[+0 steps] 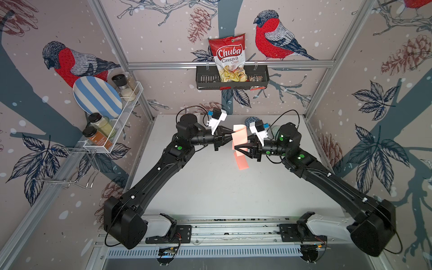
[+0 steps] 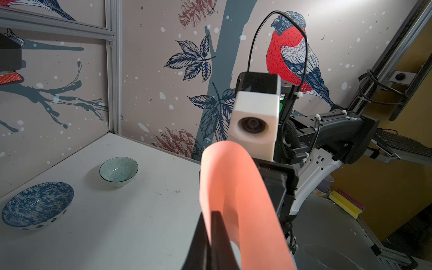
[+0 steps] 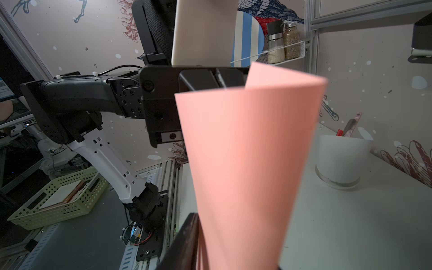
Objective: Fold the square paper along the opposite sides
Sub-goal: Fold the paper.
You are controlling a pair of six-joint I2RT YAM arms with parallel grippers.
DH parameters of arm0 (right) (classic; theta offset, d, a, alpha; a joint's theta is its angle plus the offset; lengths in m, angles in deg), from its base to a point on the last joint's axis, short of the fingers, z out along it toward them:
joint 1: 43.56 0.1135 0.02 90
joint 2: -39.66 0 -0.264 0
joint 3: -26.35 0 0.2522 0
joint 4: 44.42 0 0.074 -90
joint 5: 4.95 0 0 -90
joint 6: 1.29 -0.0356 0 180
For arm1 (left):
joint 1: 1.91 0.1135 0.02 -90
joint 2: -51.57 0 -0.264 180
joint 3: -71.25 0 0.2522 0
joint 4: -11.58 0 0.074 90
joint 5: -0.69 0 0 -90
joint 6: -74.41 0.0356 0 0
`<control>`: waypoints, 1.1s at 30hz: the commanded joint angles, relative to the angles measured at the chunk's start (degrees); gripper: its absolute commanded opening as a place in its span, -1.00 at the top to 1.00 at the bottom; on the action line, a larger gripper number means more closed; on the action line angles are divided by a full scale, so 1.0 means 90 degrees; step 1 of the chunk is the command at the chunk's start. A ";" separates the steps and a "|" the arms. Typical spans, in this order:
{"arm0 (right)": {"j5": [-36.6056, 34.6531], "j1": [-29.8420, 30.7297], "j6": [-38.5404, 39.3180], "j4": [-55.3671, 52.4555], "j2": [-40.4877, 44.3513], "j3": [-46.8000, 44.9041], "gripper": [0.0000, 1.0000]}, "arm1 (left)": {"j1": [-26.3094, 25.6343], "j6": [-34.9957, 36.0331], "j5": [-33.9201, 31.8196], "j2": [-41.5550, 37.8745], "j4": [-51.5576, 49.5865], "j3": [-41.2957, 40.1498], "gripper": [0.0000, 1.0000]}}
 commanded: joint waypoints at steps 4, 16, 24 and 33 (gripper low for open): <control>0.0108 0.0007 0.0088 0.0061 0.0025 0.0050 0.39 | 0.0002 0.0092 -0.0030 0.0004 0.0176 0.0014 1.00; 0.0196 0.0008 -0.0053 0.0365 -0.0085 0.0196 0.55 | 0.0002 0.0074 0.0057 -0.0015 0.0176 -0.0089 1.00; 0.0187 0.0013 -0.0106 0.0429 -0.0097 0.0178 0.64 | 0.0000 0.0081 0.0043 -0.0025 0.0185 -0.0109 1.00; 0.0130 0.0018 -0.0151 0.0495 -0.0062 0.0130 0.74 | 0.0006 0.0088 -0.0016 -0.0044 0.0186 -0.0129 1.00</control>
